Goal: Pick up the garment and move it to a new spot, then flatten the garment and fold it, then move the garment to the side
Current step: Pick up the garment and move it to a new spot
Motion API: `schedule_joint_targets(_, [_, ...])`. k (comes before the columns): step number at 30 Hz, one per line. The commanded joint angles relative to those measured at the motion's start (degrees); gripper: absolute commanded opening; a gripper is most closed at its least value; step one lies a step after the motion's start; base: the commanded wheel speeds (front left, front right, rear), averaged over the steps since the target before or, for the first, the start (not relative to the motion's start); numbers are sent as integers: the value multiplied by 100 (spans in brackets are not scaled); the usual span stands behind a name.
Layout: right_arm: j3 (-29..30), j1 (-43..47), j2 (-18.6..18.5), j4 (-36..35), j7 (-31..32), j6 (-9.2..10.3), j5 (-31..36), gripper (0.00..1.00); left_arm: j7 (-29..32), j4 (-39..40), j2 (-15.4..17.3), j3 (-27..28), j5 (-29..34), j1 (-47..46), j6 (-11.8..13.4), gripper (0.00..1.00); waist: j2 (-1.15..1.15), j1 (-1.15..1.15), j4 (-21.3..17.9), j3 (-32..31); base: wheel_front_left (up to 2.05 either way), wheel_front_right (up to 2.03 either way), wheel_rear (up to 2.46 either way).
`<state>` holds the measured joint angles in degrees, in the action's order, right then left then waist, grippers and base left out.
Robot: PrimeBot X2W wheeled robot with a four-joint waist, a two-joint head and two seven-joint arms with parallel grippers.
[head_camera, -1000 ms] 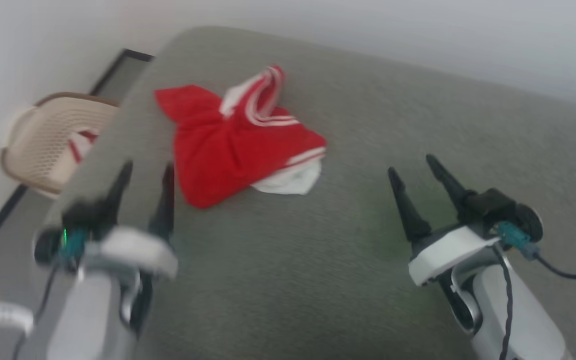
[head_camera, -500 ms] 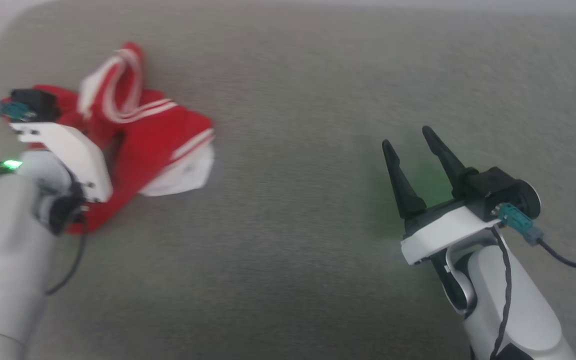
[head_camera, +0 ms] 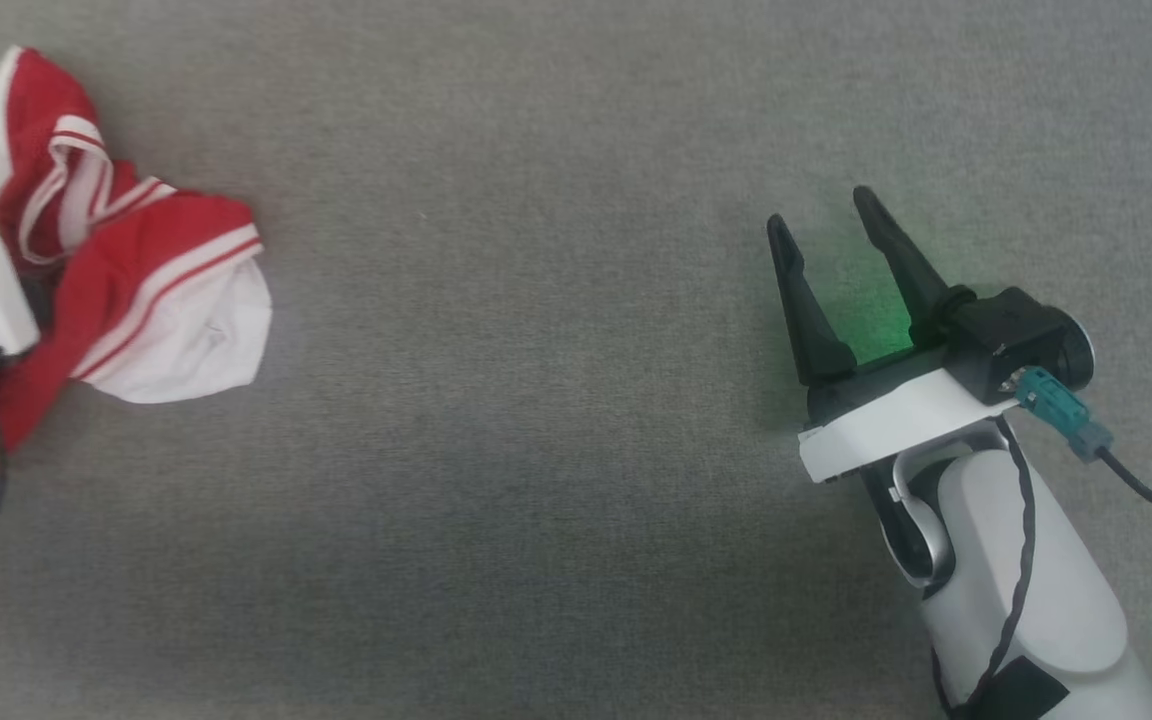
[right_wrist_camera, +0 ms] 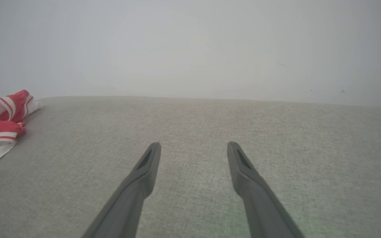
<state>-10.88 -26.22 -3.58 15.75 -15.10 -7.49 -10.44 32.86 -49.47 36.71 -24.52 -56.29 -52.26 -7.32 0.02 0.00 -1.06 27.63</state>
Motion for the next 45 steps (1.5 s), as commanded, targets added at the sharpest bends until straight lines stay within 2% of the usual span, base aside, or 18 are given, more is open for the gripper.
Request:
schedule_joint_targets(1, [5,-64,25,-18,-8,0,50,100,134,-133,-595,-322,-84,388,-23,100,-2,0,-100,116,0,0,0])
schedule_joint_targets(2, [13,-76,31,-21,-8,0,61,100,111,-113,-605,-369,-159,384,-23,100,-2,0,-104,125,0,0,0])
schedule_joint_targets(3, [19,-96,38,-31,-8,0,71,100,86,-62,-620,-436,-233,388,-23,67,-2,0,-101,120,0,0,0])
schedule_joint_targets(4, [30,-107,42,-37,-8,0,63,100,18,-24,-630,-479,-311,393,-27,28,-2,0,-88,98,0,0,0])
schedule_joint_targets(5, [33,-113,48,-42,-8,0,54,100,-60,-5,-615,-510,-349,386,-30,0,-2,0,-70,62,0,0,0])
schedule_joint_targets(15, [123,159,61,87,-8,0,-58,100,-1512,339,-15,-850,-316,20,-18,0,-2,0,50,-793,0,0,0])
schedule_joint_targets(18, [275,366,68,73,-8,0,-136,100,-1795,846,96,-1208,-383,-77,-18,0,-2,0,-18,-1129,0,0,0])
schedule_joint_targets(23, [474,651,64,-5,-8,0,-290,100,-1877,1793,210,-1777,-447,-264,-18,0,-2,0,-270,-1309,0,0,0])
schedule_joint_targets(29, [527,813,69,-207,-8,0,-706,100,-1734,3044,369,-2696,-450,-720,-17,0,-2,0,-846,-1155,0,0,0])
schedule_joint_targets(31, [526,814,73,-280,-7,-1,-867,100,-1672,3274,316,-3040,-489,-946,-17,0,-2,0,-1085,-1036,0,0,0])
schedule_joint_targets(36, [397,732,72,-417,-8,0,-1304,100,-1395,3306,223,-3816,-680,-1499,-17,0,-2,0,-1824,-664,0,0,0])
schedule_joint_targets(40, [415,720,74,-505,-7,-1,-1592,100,-1457,3214,61,-4392,-767,-1977,-17,0,-2,0,-2359,-384,0,0,0])
schedule_joint_targets(41, [415,720,74,-505,-7,-1,-1592,100,-1457,3214,61,-4392,-767,-1977,-17,0,-2,0,-2359,-384,0,0,0])
schedule_joint_targets(42, [433,758,76,-529,-7,-1,-1725,100,-1550,3262,-28,-4632,-777,-2162,-17,0,-2,0,-2577,-272,0,0,0])
schedule_joint_targets(45, [440,783,76,-550,-8,0,-1843,100,-1609,3289,-103,-4769,-803,-2259,-17,0,-2,0,-2763,-170,0,0,0])
